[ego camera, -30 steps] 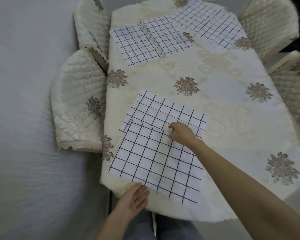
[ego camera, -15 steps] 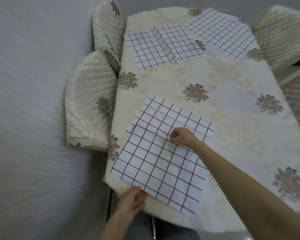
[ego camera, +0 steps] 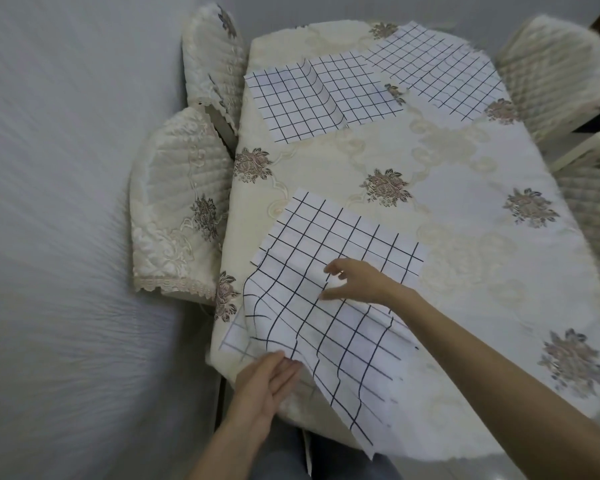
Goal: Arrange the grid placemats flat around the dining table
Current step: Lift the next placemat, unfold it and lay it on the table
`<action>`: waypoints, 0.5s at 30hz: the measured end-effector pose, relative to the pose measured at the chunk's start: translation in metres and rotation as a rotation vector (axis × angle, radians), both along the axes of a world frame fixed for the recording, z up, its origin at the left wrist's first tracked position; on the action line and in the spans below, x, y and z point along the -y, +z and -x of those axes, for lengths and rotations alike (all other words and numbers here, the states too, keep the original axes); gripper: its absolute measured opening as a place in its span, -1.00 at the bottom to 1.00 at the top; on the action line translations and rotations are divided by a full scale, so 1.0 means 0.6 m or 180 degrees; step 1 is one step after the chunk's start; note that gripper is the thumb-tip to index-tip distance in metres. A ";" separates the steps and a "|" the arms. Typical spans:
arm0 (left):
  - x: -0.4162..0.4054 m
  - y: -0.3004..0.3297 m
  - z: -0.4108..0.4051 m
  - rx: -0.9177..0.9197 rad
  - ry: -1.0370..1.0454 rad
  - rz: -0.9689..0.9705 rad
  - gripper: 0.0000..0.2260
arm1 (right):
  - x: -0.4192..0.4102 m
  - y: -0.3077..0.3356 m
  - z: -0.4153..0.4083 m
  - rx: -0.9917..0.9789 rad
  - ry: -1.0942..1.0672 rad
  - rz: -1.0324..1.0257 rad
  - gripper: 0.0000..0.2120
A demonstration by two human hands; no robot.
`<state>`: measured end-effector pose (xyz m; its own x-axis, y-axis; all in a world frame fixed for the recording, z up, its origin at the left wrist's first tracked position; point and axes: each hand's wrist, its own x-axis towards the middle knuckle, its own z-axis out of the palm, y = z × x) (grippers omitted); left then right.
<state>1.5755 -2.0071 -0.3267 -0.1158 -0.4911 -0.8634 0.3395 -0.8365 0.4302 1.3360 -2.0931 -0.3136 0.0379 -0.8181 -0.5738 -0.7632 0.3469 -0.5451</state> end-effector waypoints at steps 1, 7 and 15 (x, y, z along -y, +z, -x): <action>0.008 0.019 0.005 -0.0095 0.0009 0.0085 -0.88 | -0.008 0.031 -0.013 0.0127 0.0178 -0.0130 -0.27; 0.066 0.130 0.058 -0.0521 0.0030 0.0668 -0.88 | -0.065 0.199 -0.073 0.0406 0.0730 -0.0556 -0.03; 0.120 0.227 0.111 -0.0489 0.0056 0.1507 -0.95 | -0.071 0.278 -0.089 -0.1137 0.0127 0.1091 -0.60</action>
